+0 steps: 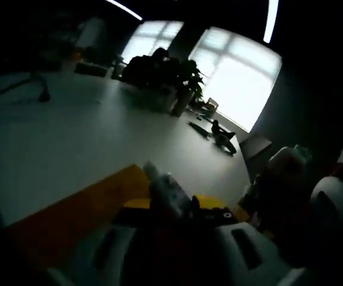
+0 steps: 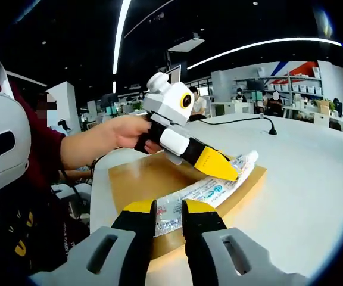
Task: Pick up the toothpaste unscrew the cap squeeze it onto the small board screw the cap back on and return it to the table
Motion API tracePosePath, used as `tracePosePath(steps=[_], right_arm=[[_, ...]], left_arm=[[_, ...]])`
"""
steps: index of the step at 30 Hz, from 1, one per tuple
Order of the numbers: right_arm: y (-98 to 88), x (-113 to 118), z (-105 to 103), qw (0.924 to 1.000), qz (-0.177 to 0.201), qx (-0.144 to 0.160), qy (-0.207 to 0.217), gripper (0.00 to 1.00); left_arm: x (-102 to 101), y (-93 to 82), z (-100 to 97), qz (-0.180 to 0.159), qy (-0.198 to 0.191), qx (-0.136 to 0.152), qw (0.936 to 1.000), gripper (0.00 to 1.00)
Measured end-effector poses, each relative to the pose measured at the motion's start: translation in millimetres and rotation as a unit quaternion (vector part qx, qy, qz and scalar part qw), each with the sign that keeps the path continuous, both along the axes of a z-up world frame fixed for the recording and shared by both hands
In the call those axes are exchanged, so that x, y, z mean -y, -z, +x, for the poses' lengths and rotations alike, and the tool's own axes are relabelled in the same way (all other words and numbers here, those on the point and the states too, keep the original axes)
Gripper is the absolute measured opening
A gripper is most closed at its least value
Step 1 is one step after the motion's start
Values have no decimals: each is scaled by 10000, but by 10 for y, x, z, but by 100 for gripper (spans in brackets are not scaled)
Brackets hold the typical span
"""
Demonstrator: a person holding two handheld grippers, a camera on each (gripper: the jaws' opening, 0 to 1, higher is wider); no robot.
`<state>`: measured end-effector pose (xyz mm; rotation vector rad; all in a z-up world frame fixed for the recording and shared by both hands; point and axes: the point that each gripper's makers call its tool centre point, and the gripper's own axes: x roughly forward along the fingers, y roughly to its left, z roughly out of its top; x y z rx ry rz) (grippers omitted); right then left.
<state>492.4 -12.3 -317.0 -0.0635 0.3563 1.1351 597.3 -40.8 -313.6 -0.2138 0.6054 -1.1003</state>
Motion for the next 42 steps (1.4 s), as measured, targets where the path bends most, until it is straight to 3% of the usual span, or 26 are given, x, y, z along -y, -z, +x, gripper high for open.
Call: tracePosePath(steps=[5, 10, 15, 17, 20, 21, 24, 27, 33, 42], right_arm=[[5, 8, -9, 10000, -20, -29, -20, 17], [-30, 14, -28, 10000, 14, -4, -56, 17], [-132, -8, 34, 9989, 447, -42, 140, 17], [-119, 94, 144, 9977, 566, -112, 367, 17], [-92, 342, 288, 9961, 457, -124, 744, 17], [-73, 477, 425, 9926, 376, -77, 1155, 18], [-29, 567, 521, 9921, 263, -133, 1218, 20], [-22, 564, 582, 9917, 280, -171, 1243, 24], [-70, 474, 626, 9901, 618, -436, 1182, 32], [-43, 348, 664, 9897, 672, -639, 1094, 39]], left_arm=[[-69, -7, 44, -6, 3, 35, 10000, 24], [-44, -6, -35, 119, 21, 161, 9998, 26], [-81, -72, -120, 11, -33, 237, 9997, 26], [-22, -112, -222, -74, -99, 318, 9994, 25], [-85, -218, -237, -399, -180, 230, 9988, 25], [-92, -233, -259, -445, -150, 224, 9986, 26], [-131, -249, -272, -422, -141, 389, 9983, 27], [-162, -234, -329, -307, -23, 598, 9977, 27], [-224, -217, -378, -277, 29, 674, 9973, 34], [-311, -159, -448, -24, 126, 802, 9967, 38]])
